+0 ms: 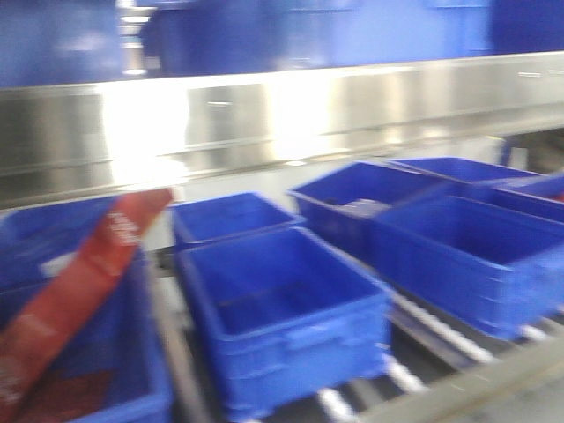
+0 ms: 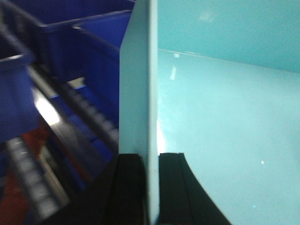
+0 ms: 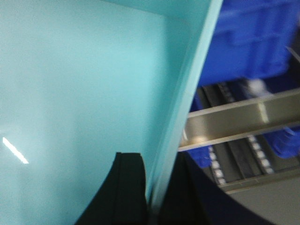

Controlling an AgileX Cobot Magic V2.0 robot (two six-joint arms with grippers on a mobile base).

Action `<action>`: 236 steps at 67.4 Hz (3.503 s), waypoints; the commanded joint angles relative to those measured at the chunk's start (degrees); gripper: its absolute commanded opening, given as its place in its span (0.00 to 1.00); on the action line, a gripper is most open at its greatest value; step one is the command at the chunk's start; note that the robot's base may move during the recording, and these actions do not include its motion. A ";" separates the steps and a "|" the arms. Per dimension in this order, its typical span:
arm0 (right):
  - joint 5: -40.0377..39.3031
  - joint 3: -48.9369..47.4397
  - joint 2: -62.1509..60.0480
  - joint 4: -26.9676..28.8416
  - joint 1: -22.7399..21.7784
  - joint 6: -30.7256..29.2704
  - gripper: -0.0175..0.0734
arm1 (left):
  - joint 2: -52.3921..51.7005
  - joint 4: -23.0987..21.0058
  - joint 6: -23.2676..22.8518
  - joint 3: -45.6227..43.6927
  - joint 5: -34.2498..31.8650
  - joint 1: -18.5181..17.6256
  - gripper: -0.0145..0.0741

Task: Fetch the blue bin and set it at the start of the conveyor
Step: 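Hold the bin with both grippers while the base turns and drives away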

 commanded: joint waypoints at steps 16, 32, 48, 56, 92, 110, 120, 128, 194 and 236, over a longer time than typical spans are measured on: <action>-2.71 -0.59 0.00 -0.50 -0.13 -1.56 0.03 | -0.93 -2.97 -1.04 -0.55 -3.97 -0.31 0.04; -2.71 -0.59 0.00 -0.50 -0.13 -1.56 0.03 | -0.93 -2.97 -1.04 -0.55 -3.97 -0.31 0.04; -2.71 -0.59 0.00 -0.50 -0.13 -1.56 0.03 | -0.93 -2.97 -1.04 -0.55 -3.97 -0.31 0.04; -2.71 -0.59 0.00 -0.50 -0.13 -1.56 0.03 | -0.93 -2.97 -1.04 -0.55 -3.97 -0.31 0.04; -2.71 -0.59 0.00 -0.50 -0.13 -1.56 0.03 | -0.93 -2.97 -1.04 -0.55 -3.97 -0.31 0.04; -2.71 -0.59 0.00 -0.50 -0.13 -1.56 0.03 | -0.93 -2.97 -1.04 -0.55 -3.97 -0.31 0.04; -2.71 -0.59 0.00 -0.50 -0.13 -1.56 0.03 | -0.93 -2.97 -1.04 -0.55 -3.97 -0.31 0.04; -2.71 -0.59 0.00 -0.50 -0.13 -1.56 0.03 | -0.93 -2.97 -1.04 -0.55 -3.97 -0.31 0.04; -2.71 -0.59 0.00 -0.50 -0.13 -1.56 0.03 | -0.93 -2.97 -1.04 -0.55 -3.97 -0.31 0.04; -2.71 -0.59 0.00 -0.50 -0.13 -1.56 0.03 | -0.93 -2.73 -1.04 -0.55 -3.96 -0.31 0.04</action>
